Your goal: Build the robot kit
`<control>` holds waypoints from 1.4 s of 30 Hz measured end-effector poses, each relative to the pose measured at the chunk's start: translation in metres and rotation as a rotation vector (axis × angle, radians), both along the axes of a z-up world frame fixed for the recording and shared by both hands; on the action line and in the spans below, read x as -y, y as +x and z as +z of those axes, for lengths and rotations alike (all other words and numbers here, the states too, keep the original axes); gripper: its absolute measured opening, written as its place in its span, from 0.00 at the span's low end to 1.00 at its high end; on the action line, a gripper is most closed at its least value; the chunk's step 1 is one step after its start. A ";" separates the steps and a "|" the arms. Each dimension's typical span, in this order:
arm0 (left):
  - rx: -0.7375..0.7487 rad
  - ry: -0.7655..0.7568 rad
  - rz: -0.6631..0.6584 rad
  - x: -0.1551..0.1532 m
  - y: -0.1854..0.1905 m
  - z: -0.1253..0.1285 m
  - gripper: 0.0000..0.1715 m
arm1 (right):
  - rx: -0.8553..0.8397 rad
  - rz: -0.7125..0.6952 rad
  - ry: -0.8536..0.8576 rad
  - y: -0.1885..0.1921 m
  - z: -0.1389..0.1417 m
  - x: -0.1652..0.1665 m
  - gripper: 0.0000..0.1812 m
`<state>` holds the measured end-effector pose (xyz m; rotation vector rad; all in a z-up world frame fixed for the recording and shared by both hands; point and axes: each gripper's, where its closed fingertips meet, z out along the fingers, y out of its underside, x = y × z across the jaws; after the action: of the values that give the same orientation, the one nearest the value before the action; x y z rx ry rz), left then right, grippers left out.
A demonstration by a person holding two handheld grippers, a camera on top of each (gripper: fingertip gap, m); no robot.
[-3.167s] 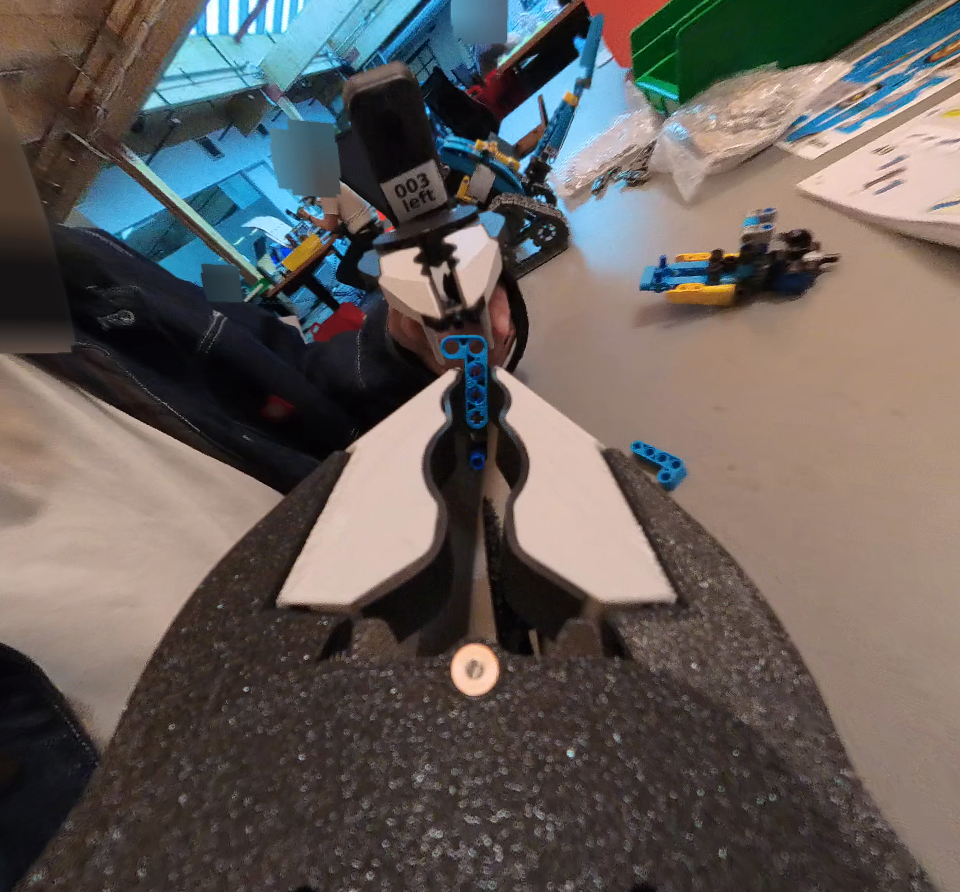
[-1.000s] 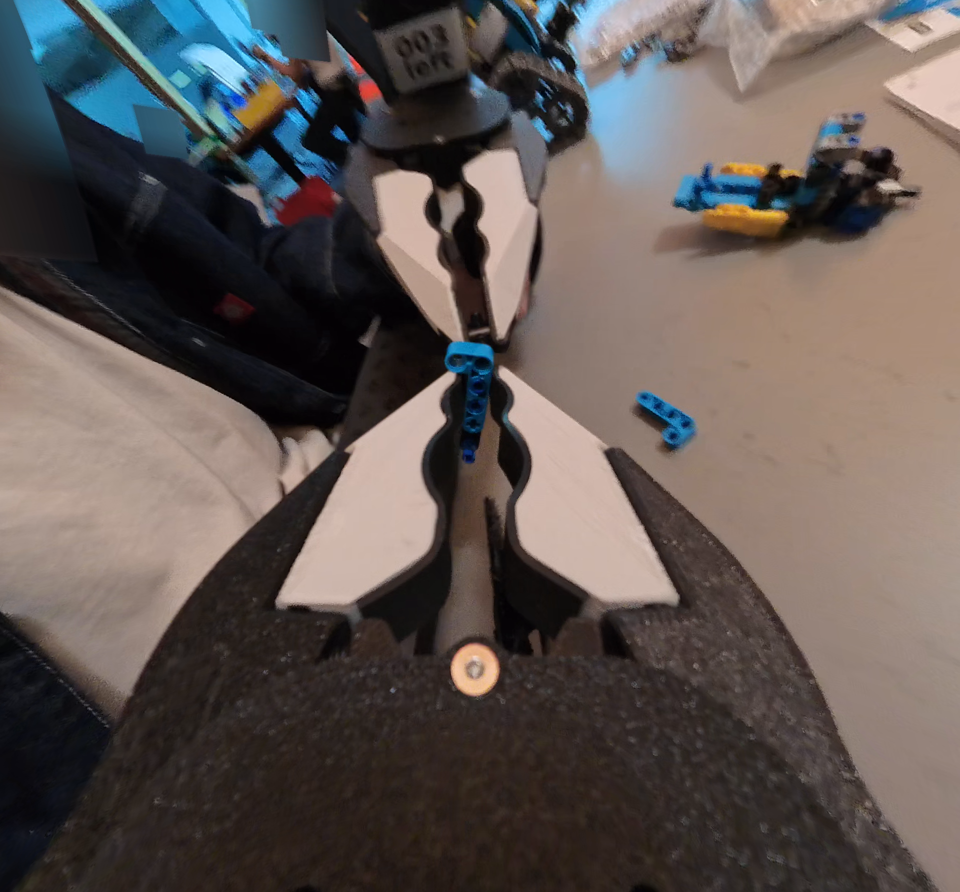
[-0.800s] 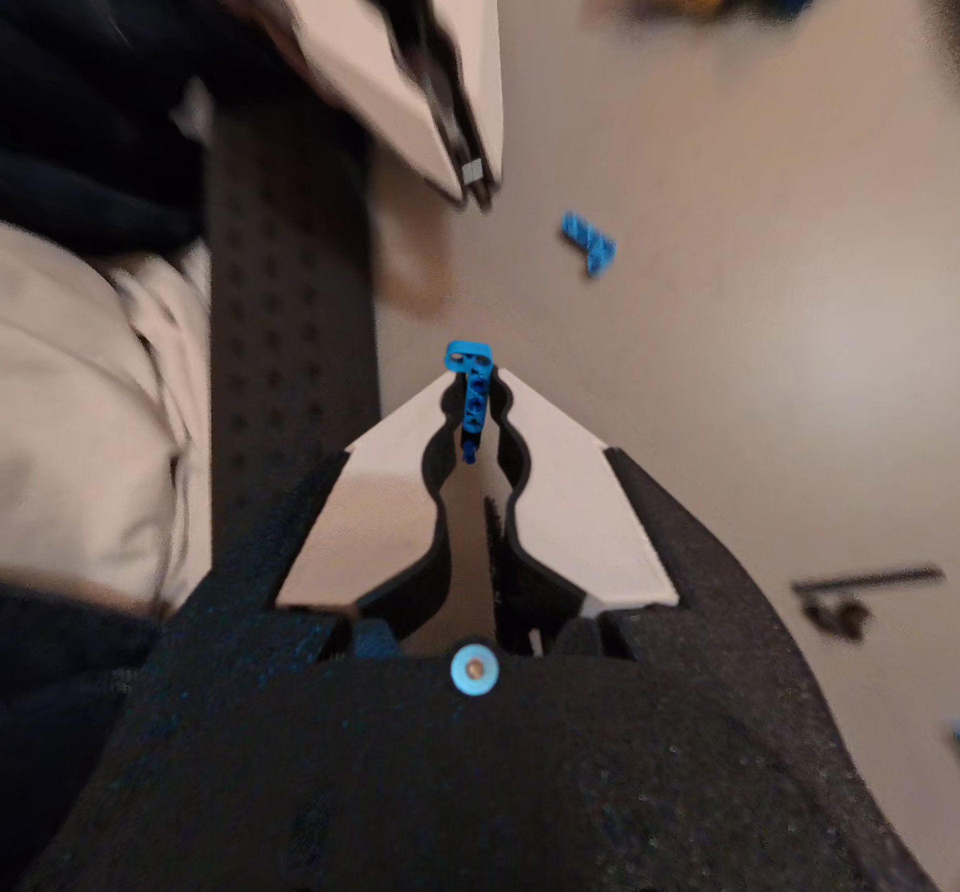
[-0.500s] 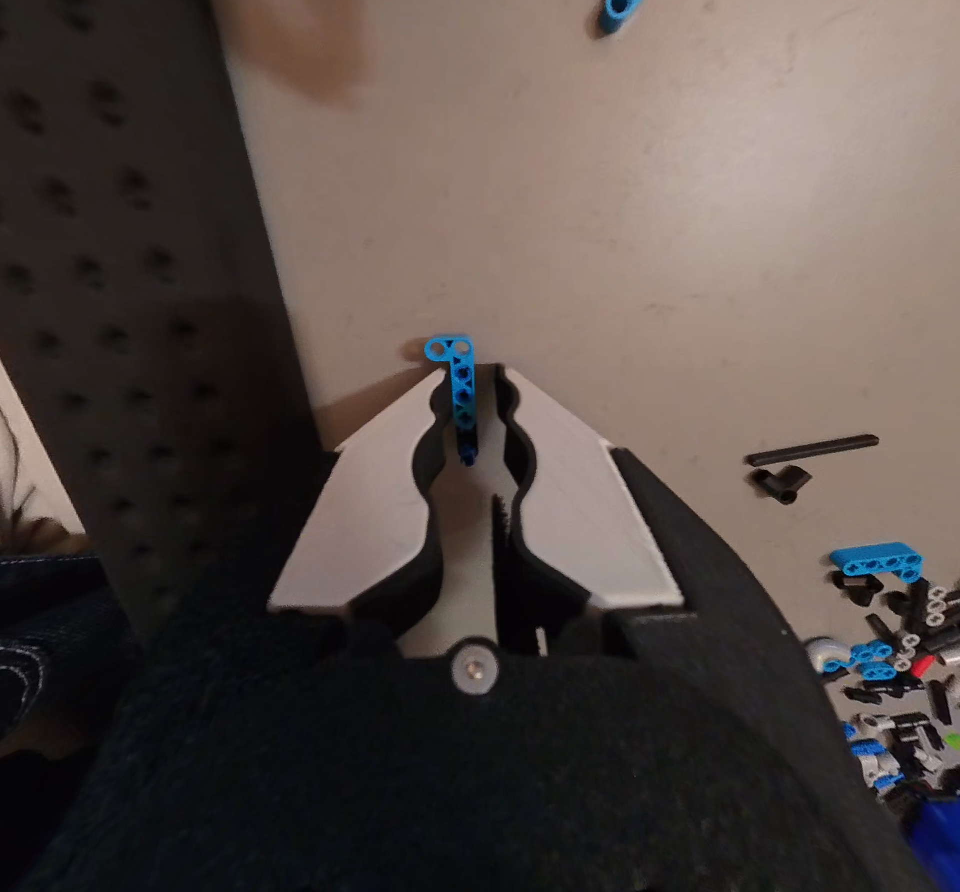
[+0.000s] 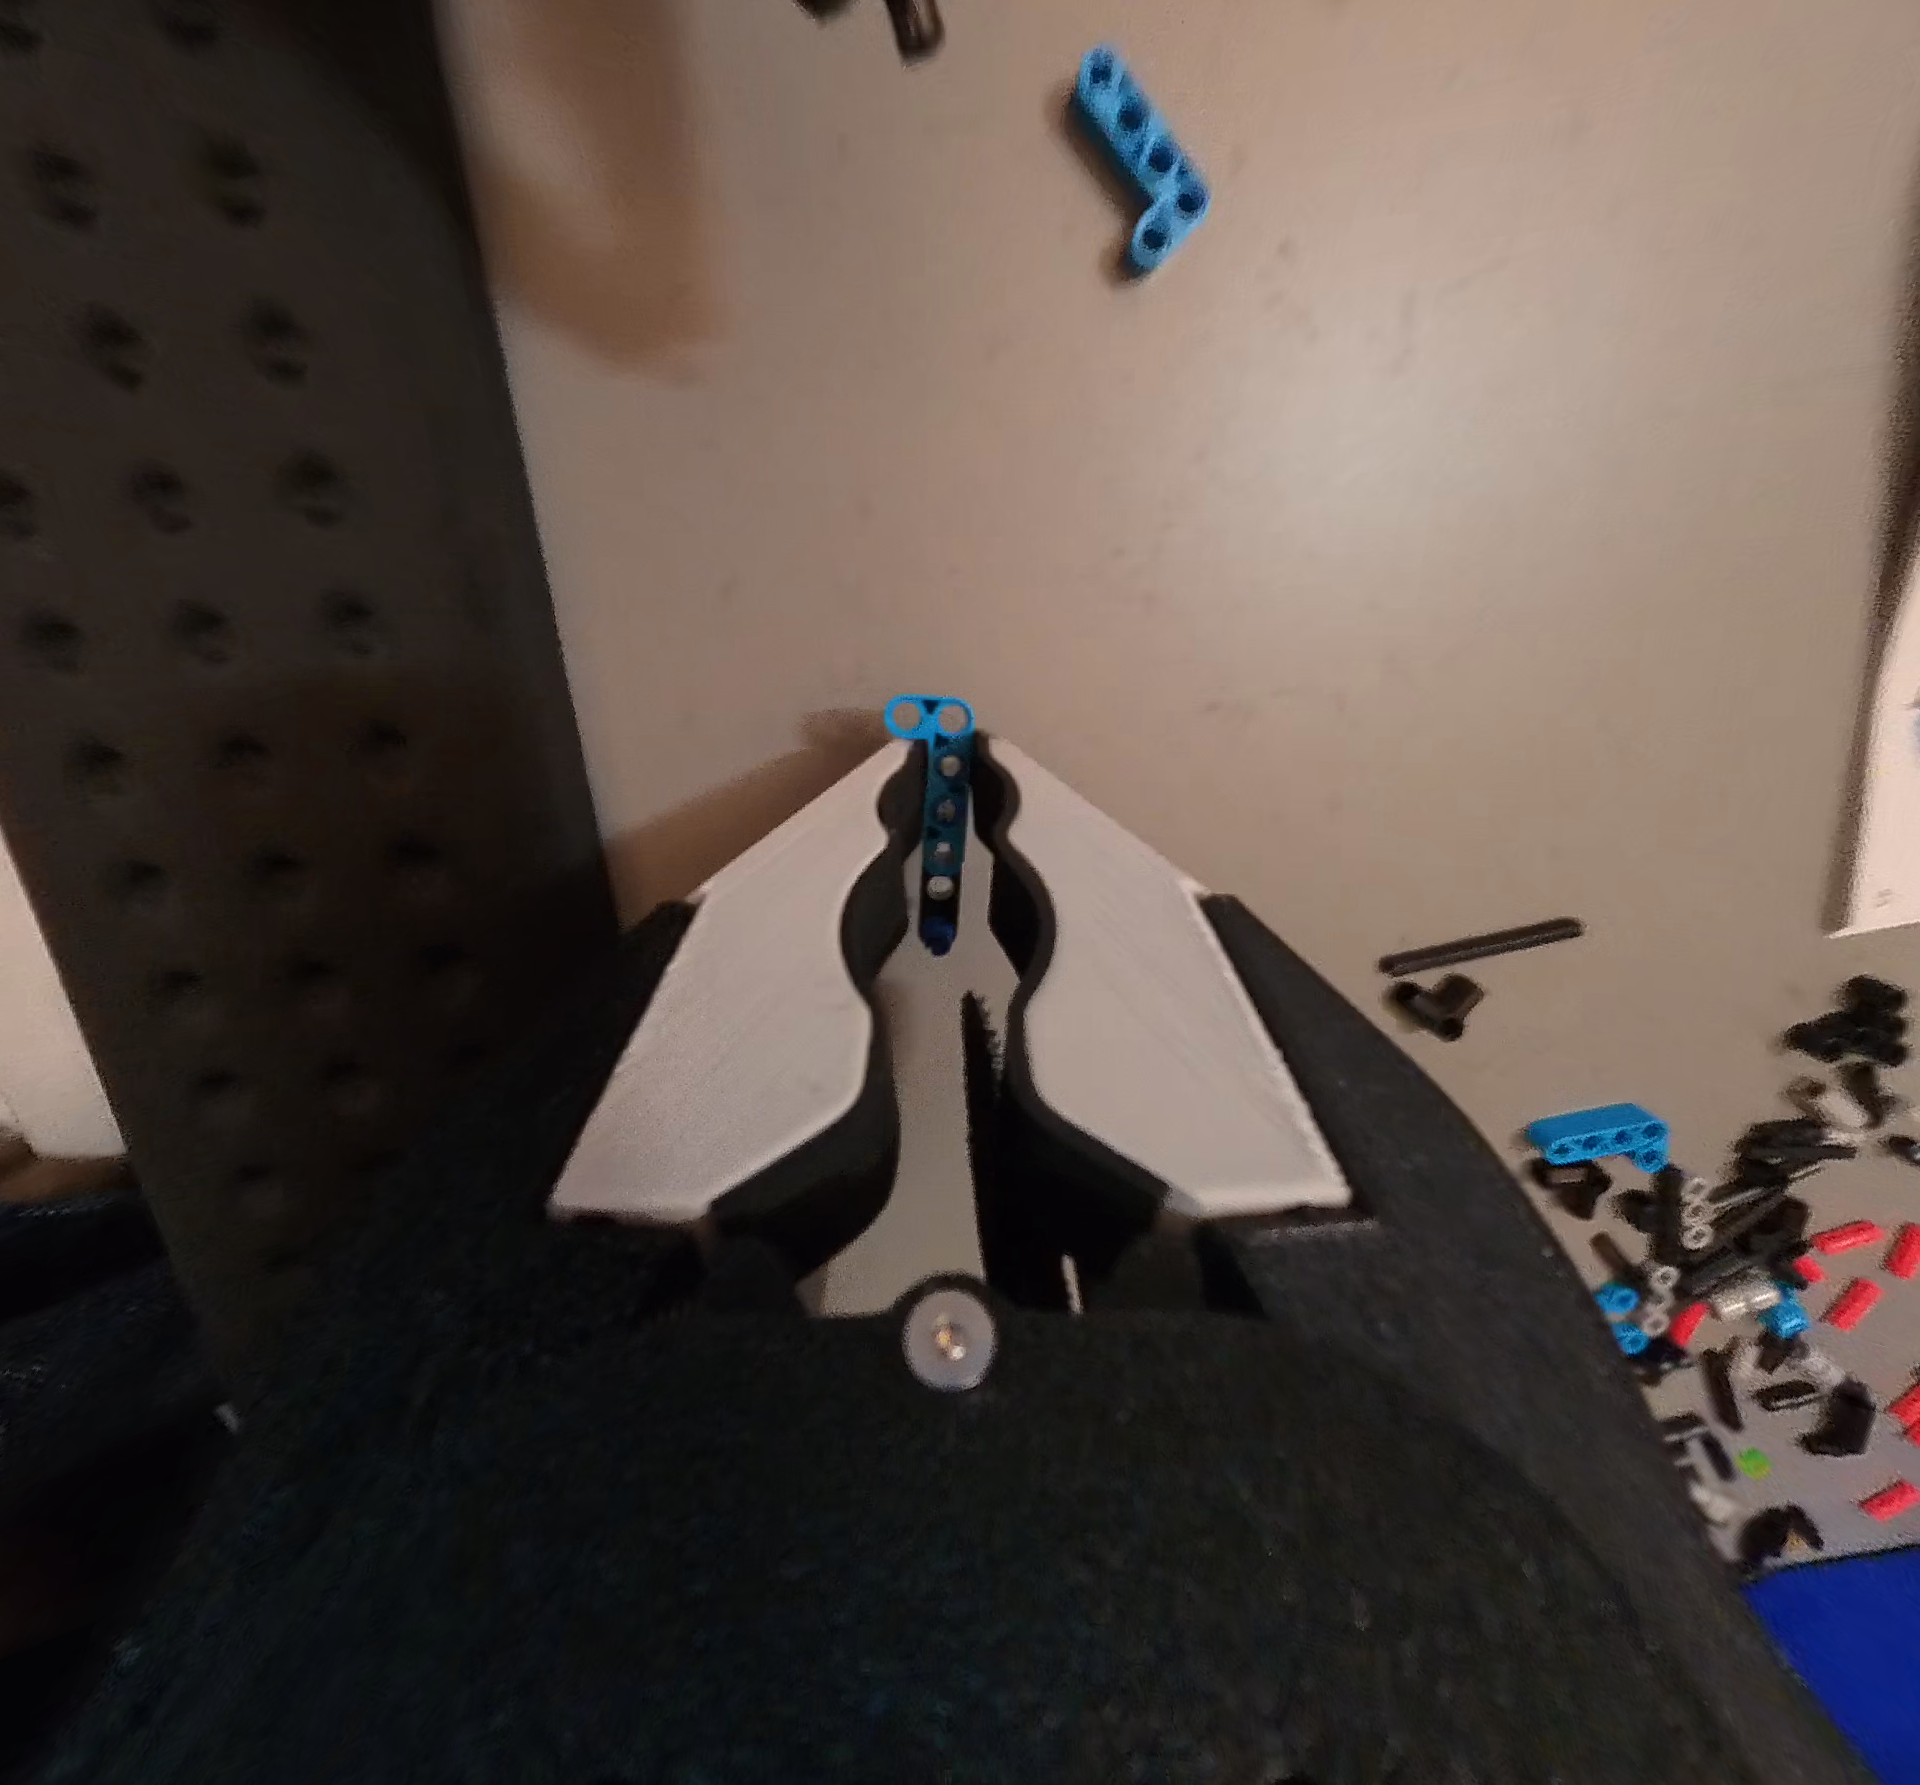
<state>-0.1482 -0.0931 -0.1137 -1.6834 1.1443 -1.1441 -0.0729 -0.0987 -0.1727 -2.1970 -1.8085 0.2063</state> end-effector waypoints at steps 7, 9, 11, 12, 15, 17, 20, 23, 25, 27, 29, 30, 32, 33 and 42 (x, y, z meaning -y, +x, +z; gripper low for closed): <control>0.308 -0.068 -0.035 0.005 -0.011 0.053 0.04 | -0.815 0.045 -0.158 -0.060 0.097 0.002 0.04; 0.374 -0.083 -0.046 0.007 -0.015 0.064 0.04 | -1.005 0.050 -0.127 -0.069 0.107 -0.007 0.04; 0.386 -0.081 -0.026 0.004 -0.018 0.066 0.04 | -1.156 0.055 -0.203 -0.078 0.114 -0.004 0.03; 0.390 -0.080 -0.029 0.005 -0.018 0.066 0.04 | -1.195 0.063 -0.233 -0.082 0.117 0.000 0.03; 0.349 -0.055 -0.043 0.009 -0.013 0.061 0.04 | -1.171 0.087 -0.214 -0.091 0.112 0.005 0.03; 0.351 -0.052 -0.035 0.008 -0.013 0.062 0.04 | -1.185 0.078 -0.234 -0.095 0.111 0.005 0.03; 0.328 -0.044 -0.021 0.006 -0.013 0.058 0.04 | -1.161 0.078 -0.214 -0.096 0.108 0.005 0.03; 0.320 -0.029 -0.012 0.005 -0.013 0.058 0.04 | -1.167 0.066 -0.209 -0.096 0.108 0.003 0.03; 0.318 -0.023 -0.023 0.007 -0.012 0.058 0.04 | -1.161 0.059 -0.201 -0.094 0.108 0.001 0.03; 0.305 -0.022 -0.028 0.008 -0.011 0.056 0.04 | -1.154 0.062 -0.209 -0.094 0.106 0.001 0.03; 0.308 -0.014 -0.025 0.008 -0.011 0.056 0.04 | -1.143 0.063 -0.192 -0.095 0.105 0.001 0.03; 0.306 -0.011 -0.025 0.009 -0.010 0.056 0.04 | -1.139 0.065 -0.198 -0.094 0.105 0.001 0.03; 0.300 0.003 -0.013 0.008 -0.010 0.056 0.04 | -1.142 0.058 -0.209 -0.094 0.104 0.001 0.03; 0.308 0.008 -0.014 0.008 -0.010 0.057 0.03 | -1.153 0.059 -0.223 -0.094 0.104 0.001 0.03; 0.420 0.023 -0.005 0.013 -0.010 0.074 0.04 | -1.330 0.060 -0.325 -0.096 0.124 0.008 0.03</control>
<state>-0.1579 -0.1065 -0.0400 -1.3368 0.8903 -1.3997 -0.1688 -0.1067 -0.0490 -1.4048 -1.0411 1.5876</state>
